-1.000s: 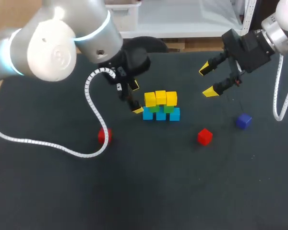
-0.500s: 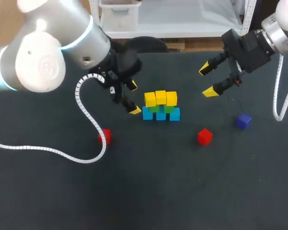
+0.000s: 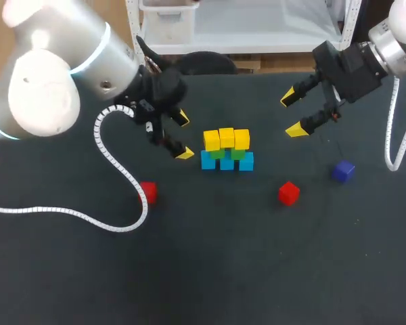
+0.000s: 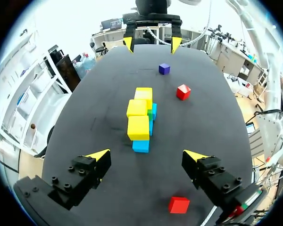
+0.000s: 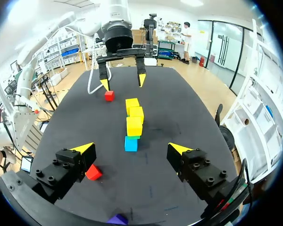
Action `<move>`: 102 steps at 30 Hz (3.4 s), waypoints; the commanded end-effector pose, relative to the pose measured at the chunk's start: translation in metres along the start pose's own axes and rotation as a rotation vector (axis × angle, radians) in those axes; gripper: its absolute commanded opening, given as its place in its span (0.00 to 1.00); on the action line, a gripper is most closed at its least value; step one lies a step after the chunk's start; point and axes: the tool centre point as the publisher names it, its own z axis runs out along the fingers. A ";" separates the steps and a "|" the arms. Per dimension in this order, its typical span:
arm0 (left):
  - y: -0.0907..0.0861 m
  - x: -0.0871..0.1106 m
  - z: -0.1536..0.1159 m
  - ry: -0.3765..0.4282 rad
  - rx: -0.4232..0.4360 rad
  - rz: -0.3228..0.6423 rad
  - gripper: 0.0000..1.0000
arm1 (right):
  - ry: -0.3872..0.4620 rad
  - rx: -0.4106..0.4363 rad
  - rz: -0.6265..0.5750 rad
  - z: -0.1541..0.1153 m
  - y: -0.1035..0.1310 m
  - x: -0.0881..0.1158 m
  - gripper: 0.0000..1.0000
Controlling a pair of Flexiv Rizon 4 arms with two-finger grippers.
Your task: Place the blue cubes, place green cubes on the blue cubes, place the yellow cubes on the green cubes, then place the red cubes on the yellow cubes, and place purple cube on the red cubes.
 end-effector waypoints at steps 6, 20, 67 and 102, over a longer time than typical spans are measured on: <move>-0.003 0.006 -0.008 -0.047 -0.026 -0.003 1.00 | -0.001 0.000 -0.001 0.000 0.000 0.000 1.00; -0.007 0.009 -0.016 -0.112 -0.049 0.018 1.00 | -0.001 0.000 -0.001 0.000 0.000 0.000 1.00; -0.074 0.074 -0.038 0.221 0.122 -0.018 1.00 | -0.001 0.000 -0.001 0.000 0.000 0.000 1.00; -0.053 0.107 -0.022 0.321 0.192 0.057 1.00 | -0.001 0.000 -0.001 0.000 0.000 0.000 1.00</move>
